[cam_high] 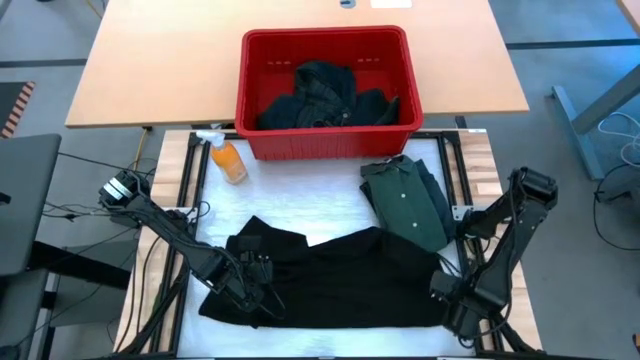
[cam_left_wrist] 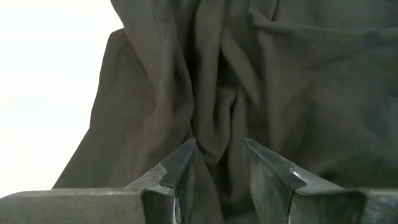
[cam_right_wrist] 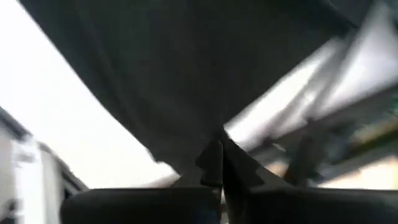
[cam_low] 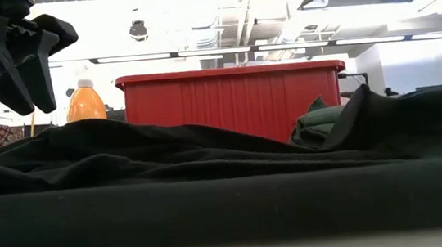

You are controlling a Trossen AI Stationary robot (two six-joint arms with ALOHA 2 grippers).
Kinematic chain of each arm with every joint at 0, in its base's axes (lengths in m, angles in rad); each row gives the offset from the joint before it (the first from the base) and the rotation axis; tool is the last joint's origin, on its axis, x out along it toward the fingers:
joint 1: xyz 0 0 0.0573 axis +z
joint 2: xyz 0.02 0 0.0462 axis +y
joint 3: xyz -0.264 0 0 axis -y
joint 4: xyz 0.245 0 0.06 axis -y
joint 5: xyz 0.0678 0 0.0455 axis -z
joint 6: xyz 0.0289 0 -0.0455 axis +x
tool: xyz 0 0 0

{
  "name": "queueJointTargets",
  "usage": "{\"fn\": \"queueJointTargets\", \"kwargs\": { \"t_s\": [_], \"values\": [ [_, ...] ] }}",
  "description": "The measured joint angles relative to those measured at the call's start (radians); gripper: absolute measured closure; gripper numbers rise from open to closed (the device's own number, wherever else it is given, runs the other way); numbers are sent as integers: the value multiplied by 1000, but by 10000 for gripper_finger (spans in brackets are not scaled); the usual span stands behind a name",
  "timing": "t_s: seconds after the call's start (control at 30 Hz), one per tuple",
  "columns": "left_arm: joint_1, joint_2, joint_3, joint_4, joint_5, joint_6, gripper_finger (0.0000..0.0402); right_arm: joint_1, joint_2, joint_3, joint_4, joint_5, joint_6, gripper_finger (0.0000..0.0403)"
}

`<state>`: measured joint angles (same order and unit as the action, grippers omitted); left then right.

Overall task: Fold laundry
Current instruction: Fold the black shirt

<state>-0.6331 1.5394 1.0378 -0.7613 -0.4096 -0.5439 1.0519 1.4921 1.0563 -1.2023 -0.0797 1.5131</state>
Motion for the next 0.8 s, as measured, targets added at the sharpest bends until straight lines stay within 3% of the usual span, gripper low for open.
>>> {"fn": "queueJointTargets", "kwargs": {
  "t_s": [0.17, 0.4, 0.47, 0.67, 0.8],
  "values": [
    [0, 0, 0, -5, -7, 0, 283, -45, 1, -3, 40, 10, 4, 328],
    [0, 0, 0, -7, 5, 0, 283, -62, 1, -3, -120, -186, -16, 249],
    [0, 0, 0, -7, 5, -6, 283, -50, 1, -3, -109, -195, 8, 238],
    [-7, 0, 0, -7, 4, -25, 283, 58, 2, -2, 253, -43, -16, 240],
    [-8, 0, 0, -7, 2, 2, 283, 139, 35, -3, 256, 50, -11, 256]
  ]
}}
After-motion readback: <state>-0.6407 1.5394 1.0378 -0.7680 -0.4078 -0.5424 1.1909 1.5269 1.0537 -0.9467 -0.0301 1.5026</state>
